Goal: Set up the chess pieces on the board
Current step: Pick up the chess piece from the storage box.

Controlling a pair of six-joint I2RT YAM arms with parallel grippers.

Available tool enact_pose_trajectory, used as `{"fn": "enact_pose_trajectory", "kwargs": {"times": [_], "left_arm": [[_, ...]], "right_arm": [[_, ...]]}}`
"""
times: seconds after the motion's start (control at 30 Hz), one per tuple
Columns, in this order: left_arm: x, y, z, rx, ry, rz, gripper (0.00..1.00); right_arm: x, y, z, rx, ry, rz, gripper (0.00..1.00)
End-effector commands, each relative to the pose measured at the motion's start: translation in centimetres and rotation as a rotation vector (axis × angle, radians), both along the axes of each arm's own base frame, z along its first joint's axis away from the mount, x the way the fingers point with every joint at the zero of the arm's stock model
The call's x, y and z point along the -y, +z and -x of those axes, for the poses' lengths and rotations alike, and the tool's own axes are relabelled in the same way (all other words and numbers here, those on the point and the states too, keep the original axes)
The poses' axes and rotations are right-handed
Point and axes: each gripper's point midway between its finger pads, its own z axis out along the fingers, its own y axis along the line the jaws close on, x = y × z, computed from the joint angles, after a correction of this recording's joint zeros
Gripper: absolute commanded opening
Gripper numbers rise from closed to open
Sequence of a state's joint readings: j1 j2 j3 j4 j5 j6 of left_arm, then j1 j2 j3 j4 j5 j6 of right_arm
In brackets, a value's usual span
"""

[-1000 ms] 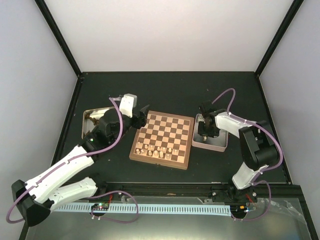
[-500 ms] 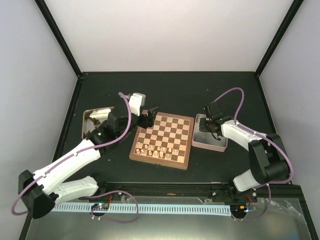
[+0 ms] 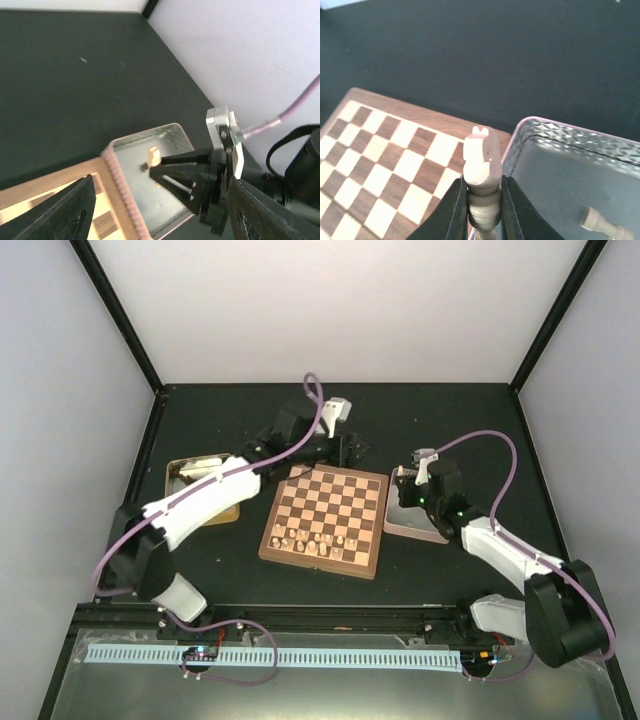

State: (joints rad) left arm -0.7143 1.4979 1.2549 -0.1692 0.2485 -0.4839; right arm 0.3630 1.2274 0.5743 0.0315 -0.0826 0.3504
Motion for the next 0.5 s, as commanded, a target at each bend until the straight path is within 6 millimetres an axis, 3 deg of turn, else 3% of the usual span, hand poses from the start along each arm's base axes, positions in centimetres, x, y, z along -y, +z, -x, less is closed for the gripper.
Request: {"fn": "enact_pose_trajectory", "kwargs": {"times": [0.0, 0.17, 0.47], "left_arm": [[4.4, -1.0, 1.0, -0.204, -0.232, 0.049, 0.73], [7.4, -3.6, 0.8, -0.346, -0.349, 0.066, 0.68], [9.3, -6.4, 1.8, -0.434, -0.451, 0.07, 0.63]], "right_arm": [[-1.7, 3.4, 0.7, 0.189, 0.115, -0.104, 0.12], [-1.7, 4.0, 2.4, 0.285, 0.155, -0.14, 0.12], [-1.6, 5.3, 3.9, 0.406, 0.2, -0.139, 0.12]]}}
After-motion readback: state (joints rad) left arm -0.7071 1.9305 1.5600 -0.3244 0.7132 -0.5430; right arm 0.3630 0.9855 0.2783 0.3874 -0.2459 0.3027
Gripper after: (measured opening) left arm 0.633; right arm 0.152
